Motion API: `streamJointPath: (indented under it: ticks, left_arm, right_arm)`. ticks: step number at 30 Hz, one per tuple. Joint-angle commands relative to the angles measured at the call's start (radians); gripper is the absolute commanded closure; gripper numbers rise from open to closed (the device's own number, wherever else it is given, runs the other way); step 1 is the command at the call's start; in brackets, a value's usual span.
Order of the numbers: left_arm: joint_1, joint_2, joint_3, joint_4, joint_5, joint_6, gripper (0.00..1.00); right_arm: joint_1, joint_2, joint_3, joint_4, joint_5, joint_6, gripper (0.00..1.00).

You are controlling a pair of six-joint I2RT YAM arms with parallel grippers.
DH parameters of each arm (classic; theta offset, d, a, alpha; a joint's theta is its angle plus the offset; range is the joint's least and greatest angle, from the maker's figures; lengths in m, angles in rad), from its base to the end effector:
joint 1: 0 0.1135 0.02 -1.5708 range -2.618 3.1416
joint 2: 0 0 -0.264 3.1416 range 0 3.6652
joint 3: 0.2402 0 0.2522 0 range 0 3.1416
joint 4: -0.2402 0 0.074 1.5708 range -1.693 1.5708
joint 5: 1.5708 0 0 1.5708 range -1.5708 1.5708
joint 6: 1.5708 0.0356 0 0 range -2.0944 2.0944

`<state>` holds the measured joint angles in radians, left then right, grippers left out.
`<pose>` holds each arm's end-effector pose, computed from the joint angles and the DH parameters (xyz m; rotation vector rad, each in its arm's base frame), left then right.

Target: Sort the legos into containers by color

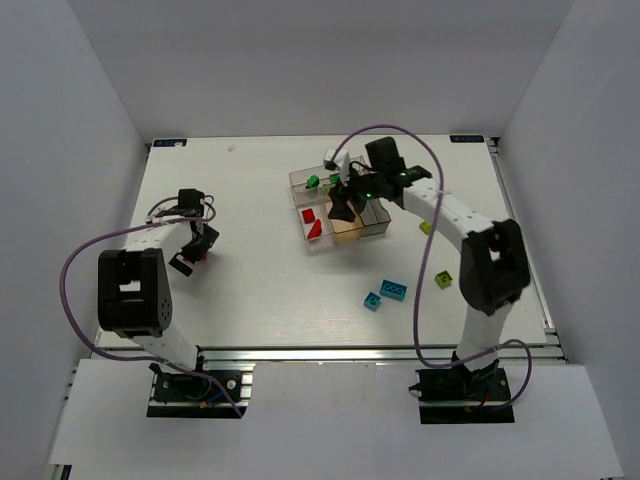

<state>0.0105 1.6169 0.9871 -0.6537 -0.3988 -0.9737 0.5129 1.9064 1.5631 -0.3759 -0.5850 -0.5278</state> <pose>0.2956 0.0169 0.1790 -1.3402 2.3336 0.3015 0.3701 0.2310 0.2685 -1.3598 1.7663 0.6576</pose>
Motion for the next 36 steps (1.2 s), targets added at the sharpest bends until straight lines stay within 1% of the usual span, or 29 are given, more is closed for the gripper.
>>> streamJointPath:
  ticks: [1,4,7,8,10,12,14,15,17,18,19,21,22,23,24,25,26,27,28,29,32,33,34,35,36]
  left_arm:
    - [0.025,0.047,0.071,0.034,0.044,-0.025,0.03]
    - [0.045,0.098,0.113,0.039,0.058,-0.039,0.05]
    - [0.054,0.118,0.131,0.045,0.063,-0.04,0.13]
    - [0.054,0.124,0.137,0.048,0.063,-0.039,0.23]
    - [0.065,0.126,0.137,0.048,0.066,-0.039,0.37]
    - [0.065,0.121,0.124,0.054,0.072,-0.036,0.47]
    - [0.074,0.11,0.096,0.065,0.077,-0.033,0.5]
    - [0.074,0.104,0.085,0.069,0.078,-0.028,0.56]
    - [0.074,0.089,0.059,0.086,0.097,-0.014,0.64]
    - [0.074,0.069,0.052,0.094,0.106,-0.002,0.73]
    - [0.063,0.055,0.045,0.115,0.132,0.015,0.78]
    - [0.039,0.022,0.036,0.14,0.179,0.087,0.85]
    - [0.039,-0.017,0.021,0.19,0.222,0.107,0.93]
    - [0.029,-0.041,0.003,0.225,0.324,0.14,0.95]
    - [0.019,-0.07,-0.042,0.265,0.38,0.161,0.96]
    - [0.019,-0.115,-0.065,0.354,0.503,0.187,0.97]
    - [0.003,-0.132,-0.08,0.4,0.558,0.196,0.97]
    - [-0.015,-0.143,-0.094,0.461,0.61,0.202,0.98]
    - [-0.027,-0.143,-0.094,0.489,0.656,0.217,0.98]
    - [-0.041,-0.137,-0.091,0.523,0.761,0.222,0.98]
    - [-0.113,-0.078,-0.042,0.581,0.885,0.237,1.0]
    - [-0.135,-0.066,-0.025,0.585,0.891,0.242,1.0]
    - [-0.18,-0.051,0.011,0.594,0.902,0.256,1.0]
    - [-0.202,-0.023,0.033,0.594,0.91,0.26,1.0]
    - [-0.222,-0.009,0.053,0.585,0.902,0.263,1.0]
  right_arm:
    - [-0.036,-0.171,-0.114,0.101,-0.082,0.037,0.35]
    - [-0.062,-0.269,-0.213,0.112,-0.125,0.031,0.35]
    - [-0.091,-0.36,-0.277,0.117,-0.162,0.029,0.35]
    - [-0.094,-0.378,-0.317,0.117,-0.176,0.032,0.36]
    - [-0.116,-0.429,-0.357,0.117,-0.197,0.04,0.37]
    - [-0.137,-0.466,-0.409,0.118,-0.208,0.041,0.38]
    - [-0.148,-0.487,-0.448,0.114,-0.217,0.041,0.4]
    - [-0.161,-0.5,-0.455,0.109,-0.219,0.041,0.4]
    - [-0.171,-0.51,-0.466,0.089,-0.22,0.029,0.42]
    - [-0.183,-0.521,-0.472,0.083,-0.22,0.028,0.43]
    - [-0.189,-0.527,-0.474,0.078,-0.219,0.031,0.44]
    - [-0.22,-0.547,-0.479,0.065,-0.217,0.072,0.51]
    - [-0.226,-0.556,-0.485,0.069,-0.207,0.098,0.55]
    - [-0.232,-0.564,-0.491,0.071,-0.202,0.13,0.64]
    - [-0.253,-0.585,-0.509,0.075,-0.199,0.144,0.69]
    - [-0.26,-0.595,-0.521,0.081,-0.185,0.156,0.74]
    - [-0.267,-0.606,-0.532,0.095,-0.171,0.179,0.82]
    - [-0.277,-0.621,-0.55,0.098,-0.164,0.183,0.86]
    - [-0.284,-0.624,-0.56,0.098,-0.156,0.187,0.9]
    - [-0.287,-0.63,-0.564,0.095,-0.142,0.196,0.96]
    - [-0.307,-0.629,-0.569,0.066,-0.102,0.219,0.95]
    - [-0.31,-0.63,-0.571,0.045,-0.092,0.224,0.94]
    - [-0.318,-0.627,-0.575,0.037,-0.076,0.223,0.92]
    - [-0.326,-0.633,-0.578,0.032,-0.07,0.219,0.85]
    - [-0.33,-0.635,-0.584,0.023,-0.061,0.206,0.82]
